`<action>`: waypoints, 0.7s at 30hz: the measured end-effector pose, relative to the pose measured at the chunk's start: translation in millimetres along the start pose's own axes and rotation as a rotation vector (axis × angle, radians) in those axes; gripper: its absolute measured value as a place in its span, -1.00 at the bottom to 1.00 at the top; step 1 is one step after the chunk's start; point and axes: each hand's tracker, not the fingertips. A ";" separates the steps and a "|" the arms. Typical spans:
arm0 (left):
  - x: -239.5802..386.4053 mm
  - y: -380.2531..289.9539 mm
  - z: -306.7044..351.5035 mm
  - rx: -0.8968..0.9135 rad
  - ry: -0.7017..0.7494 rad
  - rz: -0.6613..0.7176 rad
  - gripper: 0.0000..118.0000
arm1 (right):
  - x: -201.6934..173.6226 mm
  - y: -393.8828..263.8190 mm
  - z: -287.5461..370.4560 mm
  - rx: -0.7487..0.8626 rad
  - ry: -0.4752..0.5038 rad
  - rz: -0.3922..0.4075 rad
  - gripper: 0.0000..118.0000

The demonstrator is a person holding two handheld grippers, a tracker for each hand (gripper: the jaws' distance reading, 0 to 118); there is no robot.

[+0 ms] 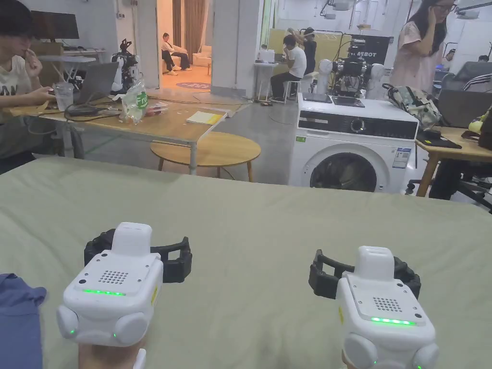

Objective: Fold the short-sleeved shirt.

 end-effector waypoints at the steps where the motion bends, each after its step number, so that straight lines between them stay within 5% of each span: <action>1: -0.3 0.3 0.1 -0.001 -0.001 0.001 0.99 | 0.1 -0.2 0.4 0.002 0.001 0.002 1.00; 9: -1.7 1.9 -0.1 -0.015 -0.006 -0.003 0.99 | -2.2 -0.5 2.8 0.013 0.007 0.059 1.00; 21: 1.6 5.1 2.6 -0.014 -0.017 -0.005 0.99 | 0.2 1.4 2.3 0.002 0.001 0.030 1.00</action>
